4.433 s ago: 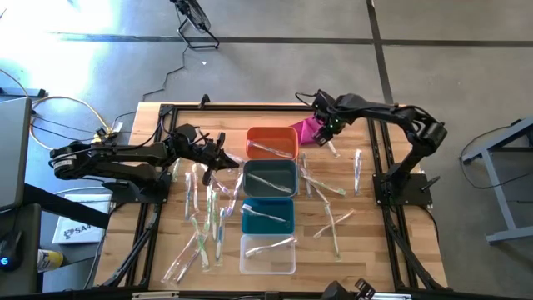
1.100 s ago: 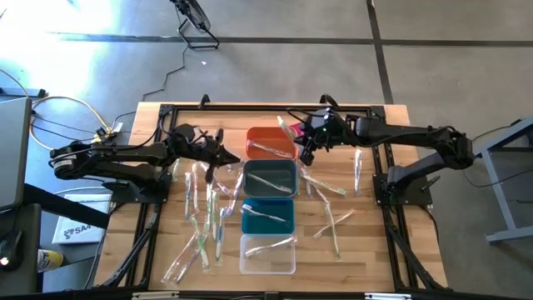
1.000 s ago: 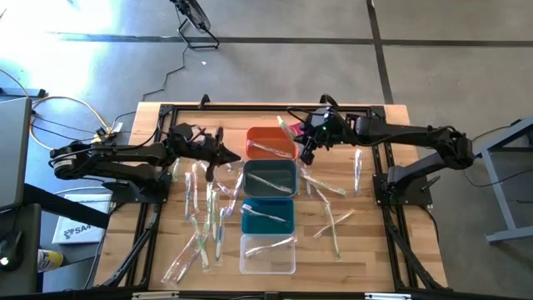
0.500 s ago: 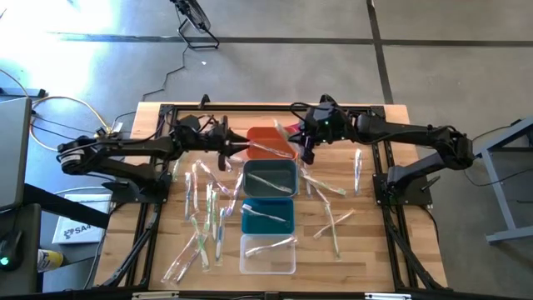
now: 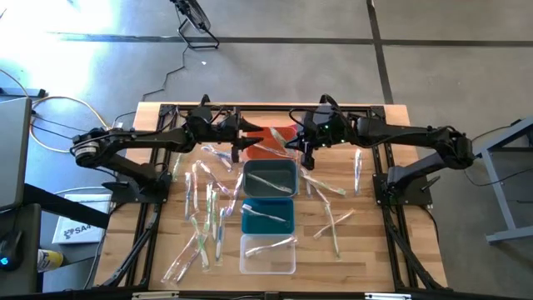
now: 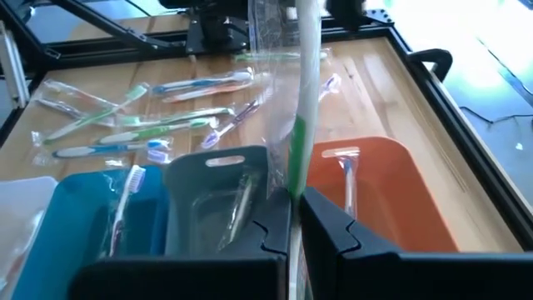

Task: Pick & Place Toothbrushes
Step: Put the green toothbrush into the green bin, then put the blue toothbrush into the orange bin

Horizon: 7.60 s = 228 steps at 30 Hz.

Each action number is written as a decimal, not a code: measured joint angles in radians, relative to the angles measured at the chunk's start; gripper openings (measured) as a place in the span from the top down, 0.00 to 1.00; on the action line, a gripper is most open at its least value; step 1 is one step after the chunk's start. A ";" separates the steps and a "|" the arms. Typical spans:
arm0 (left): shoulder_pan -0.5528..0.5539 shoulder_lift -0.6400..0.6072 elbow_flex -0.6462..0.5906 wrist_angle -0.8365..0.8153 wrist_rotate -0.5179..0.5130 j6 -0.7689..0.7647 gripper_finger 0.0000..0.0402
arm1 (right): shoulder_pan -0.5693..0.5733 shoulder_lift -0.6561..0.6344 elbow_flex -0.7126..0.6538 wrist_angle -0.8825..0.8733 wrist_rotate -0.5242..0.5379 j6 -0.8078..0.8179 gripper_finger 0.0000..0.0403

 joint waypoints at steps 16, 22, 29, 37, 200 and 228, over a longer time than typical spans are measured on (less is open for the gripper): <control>-0.068 0.096 0.099 0.029 0.084 0.051 0.60 | 0.012 0.000 0.000 0.011 0.022 0.024 0.99; -0.072 0.109 0.124 0.031 0.049 0.051 0.60 | 0.012 0.000 0.000 0.010 0.024 0.027 0.99; -0.073 0.134 0.146 0.023 0.032 0.042 0.60 | 0.012 0.000 0.000 0.010 0.023 0.027 0.99; -0.072 0.190 0.185 0.025 0.035 0.019 0.60 | 0.012 0.001 0.000 0.011 0.023 0.027 0.99; -0.158 0.341 0.527 -1.084 0.096 0.253 0.97 | 0.012 -0.066 0.000 -0.555 0.337 0.177 0.84; -0.157 0.340 0.527 -0.937 0.060 0.251 0.61 | 0.012 -0.066 0.000 -0.557 0.337 0.177 0.84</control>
